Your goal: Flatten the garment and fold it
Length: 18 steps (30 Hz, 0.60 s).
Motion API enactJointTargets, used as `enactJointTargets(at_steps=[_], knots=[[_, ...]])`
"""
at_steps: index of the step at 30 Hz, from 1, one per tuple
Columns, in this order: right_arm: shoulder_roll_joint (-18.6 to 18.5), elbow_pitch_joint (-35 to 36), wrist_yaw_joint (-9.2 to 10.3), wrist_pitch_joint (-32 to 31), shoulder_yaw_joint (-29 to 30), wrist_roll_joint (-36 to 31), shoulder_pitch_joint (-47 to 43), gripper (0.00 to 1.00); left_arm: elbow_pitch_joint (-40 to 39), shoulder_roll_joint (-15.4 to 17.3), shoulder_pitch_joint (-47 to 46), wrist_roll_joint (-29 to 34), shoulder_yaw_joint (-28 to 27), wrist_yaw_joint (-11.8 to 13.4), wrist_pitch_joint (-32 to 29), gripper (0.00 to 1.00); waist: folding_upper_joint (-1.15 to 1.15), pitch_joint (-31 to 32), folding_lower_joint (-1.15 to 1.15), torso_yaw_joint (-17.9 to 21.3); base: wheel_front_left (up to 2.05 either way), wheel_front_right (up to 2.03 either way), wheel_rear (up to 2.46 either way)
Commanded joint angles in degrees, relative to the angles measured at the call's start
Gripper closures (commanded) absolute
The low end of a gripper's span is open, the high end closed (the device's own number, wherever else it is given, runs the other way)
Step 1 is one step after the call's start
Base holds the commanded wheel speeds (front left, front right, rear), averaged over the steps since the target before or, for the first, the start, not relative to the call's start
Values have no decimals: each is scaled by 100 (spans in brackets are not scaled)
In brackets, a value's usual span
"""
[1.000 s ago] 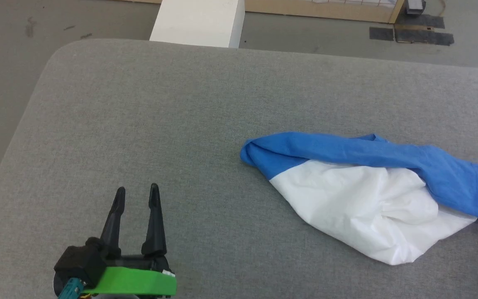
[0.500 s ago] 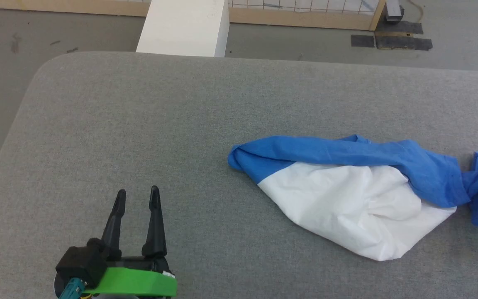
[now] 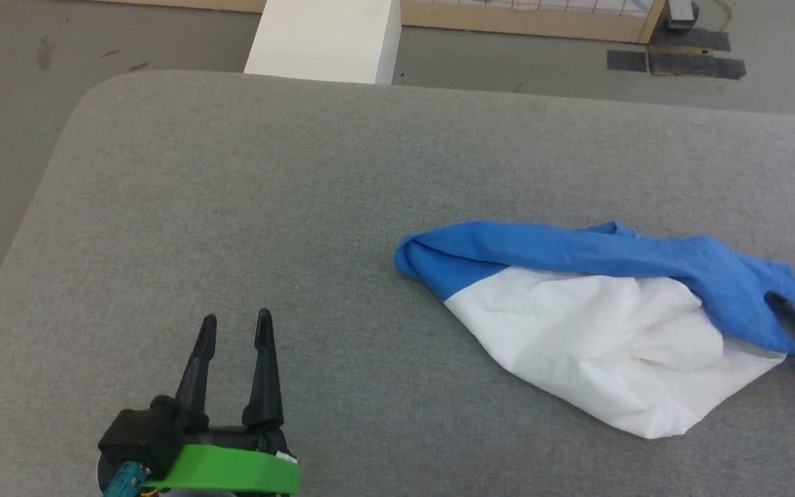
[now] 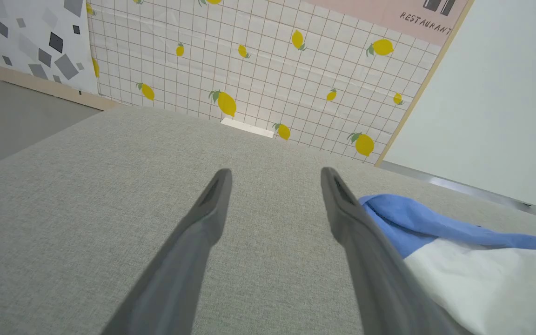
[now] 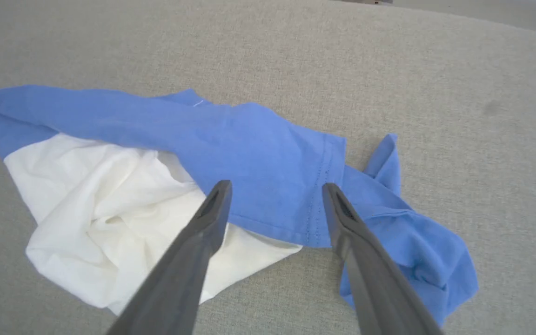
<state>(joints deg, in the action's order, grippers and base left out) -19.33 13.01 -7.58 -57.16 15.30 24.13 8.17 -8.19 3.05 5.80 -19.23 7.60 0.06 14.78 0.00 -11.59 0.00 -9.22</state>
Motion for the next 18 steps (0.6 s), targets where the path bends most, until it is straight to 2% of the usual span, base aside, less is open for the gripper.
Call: enactJointTargets(at_steps=[1, 5, 9, 18], knots=[[25, -221, 9, -106, -6, -41, 173, 0, -10, -17, -115, -23, 19, -20, 22, 0, 0, -129, 0, -81, 0, 0, 0], [-38, -955, 9, -325, 41, -301, 472, 0, -1, -17, -248, -45, 106, -57, 22, 0, 0, -318, 0, -223, 0, 0, 0], [-126, -1502, 9, -293, 130, -530, 730, 0, 32, -17, -334, -72, 169, -43, 22, 0, 0, -469, 0, -354, 0, 0, 0], [-188, -2032, 9, -290, 156, -687, 947, 0, 58, -17, -395, -115, 205, -24, 22, 0, 0, -619, 0, -442, 0, 0, 0]])
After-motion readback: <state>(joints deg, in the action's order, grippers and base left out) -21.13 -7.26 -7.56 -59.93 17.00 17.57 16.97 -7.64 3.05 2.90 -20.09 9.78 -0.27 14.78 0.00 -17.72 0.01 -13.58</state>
